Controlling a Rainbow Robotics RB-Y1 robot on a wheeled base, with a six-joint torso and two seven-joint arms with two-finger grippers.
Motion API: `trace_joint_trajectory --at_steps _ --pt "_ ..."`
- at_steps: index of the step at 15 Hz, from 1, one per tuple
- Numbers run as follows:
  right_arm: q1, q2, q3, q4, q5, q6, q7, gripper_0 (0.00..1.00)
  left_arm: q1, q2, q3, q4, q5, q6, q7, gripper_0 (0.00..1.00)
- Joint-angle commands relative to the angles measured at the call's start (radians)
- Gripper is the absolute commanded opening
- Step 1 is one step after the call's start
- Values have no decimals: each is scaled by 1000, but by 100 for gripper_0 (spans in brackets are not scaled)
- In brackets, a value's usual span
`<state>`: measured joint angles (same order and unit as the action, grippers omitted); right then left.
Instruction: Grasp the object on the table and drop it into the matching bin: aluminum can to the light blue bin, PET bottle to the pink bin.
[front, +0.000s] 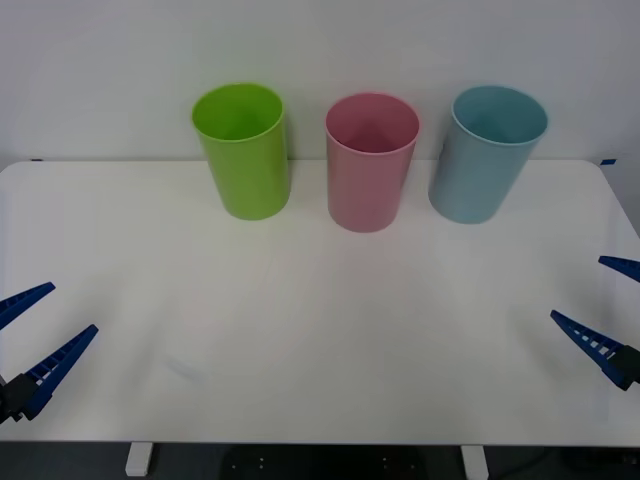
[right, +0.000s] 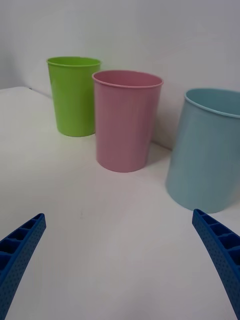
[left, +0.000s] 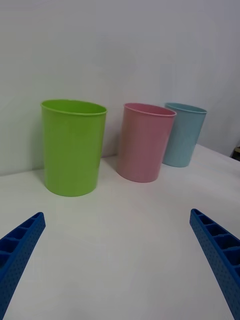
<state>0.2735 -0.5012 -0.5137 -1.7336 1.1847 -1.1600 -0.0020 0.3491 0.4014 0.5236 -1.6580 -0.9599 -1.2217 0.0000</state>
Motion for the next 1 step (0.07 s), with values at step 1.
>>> trace_joint_trajectory --at_steps 1 --pt "3 1 3 0 1 0 -1 100 0 0 0 0 0 0 0 100"
